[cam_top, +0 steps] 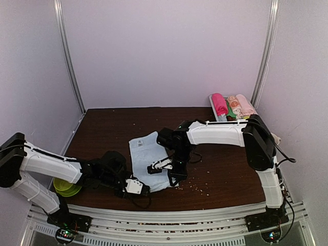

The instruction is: Roll the towels

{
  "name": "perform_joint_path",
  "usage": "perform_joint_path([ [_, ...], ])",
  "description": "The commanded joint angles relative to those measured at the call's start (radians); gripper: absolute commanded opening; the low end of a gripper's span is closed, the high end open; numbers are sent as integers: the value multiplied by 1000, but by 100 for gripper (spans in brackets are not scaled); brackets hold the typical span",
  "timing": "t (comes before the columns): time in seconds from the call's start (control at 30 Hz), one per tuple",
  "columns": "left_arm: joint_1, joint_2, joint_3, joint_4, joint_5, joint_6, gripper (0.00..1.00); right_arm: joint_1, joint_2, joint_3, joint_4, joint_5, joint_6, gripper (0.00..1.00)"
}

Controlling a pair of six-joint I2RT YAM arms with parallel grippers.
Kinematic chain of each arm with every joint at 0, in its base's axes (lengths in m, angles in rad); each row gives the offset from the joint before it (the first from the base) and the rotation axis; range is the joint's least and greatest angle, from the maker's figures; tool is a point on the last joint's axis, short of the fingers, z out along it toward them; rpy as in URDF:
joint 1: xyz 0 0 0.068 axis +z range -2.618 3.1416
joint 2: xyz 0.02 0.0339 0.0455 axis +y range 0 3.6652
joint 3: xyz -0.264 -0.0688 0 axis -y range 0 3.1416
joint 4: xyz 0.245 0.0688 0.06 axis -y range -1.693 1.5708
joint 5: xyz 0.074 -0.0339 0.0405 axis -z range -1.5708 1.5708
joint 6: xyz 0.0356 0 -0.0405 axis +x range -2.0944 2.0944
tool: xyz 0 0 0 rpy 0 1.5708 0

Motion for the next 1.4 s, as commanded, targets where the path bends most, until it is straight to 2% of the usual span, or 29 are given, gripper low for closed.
perform_joint_path([
  [0.0,-11,31,48,-1,-28,-17,9,-25,9,36,-41,-33,-18,0],
  [0.03,-13,33,53,-9,-27,-18,1,-30,12,43,-44,-36,-19,0],
  [0.07,-14,33,56,-14,-24,-17,0,-35,12,49,-48,-39,-19,0],
  [0.4,-15,24,68,-37,-11,-68,0,-55,80,190,-160,-27,-64,0],
  [0.57,-13,74,100,10,-114,-135,0,-80,155,284,-214,-10,-74,0],
  [0.73,-11,141,146,14,-192,-183,0,-90,177,296,-217,7,-77,0],
  [0.97,-11,135,158,-22,-170,-211,0,-105,176,339,-184,39,-73,5],
  [1.07,-11,133,165,-45,-149,-224,0,-107,180,352,-160,61,-66,12],
  [1.37,-11,151,190,-81,-142,-275,0,-111,221,391,-125,114,-42,17],
])
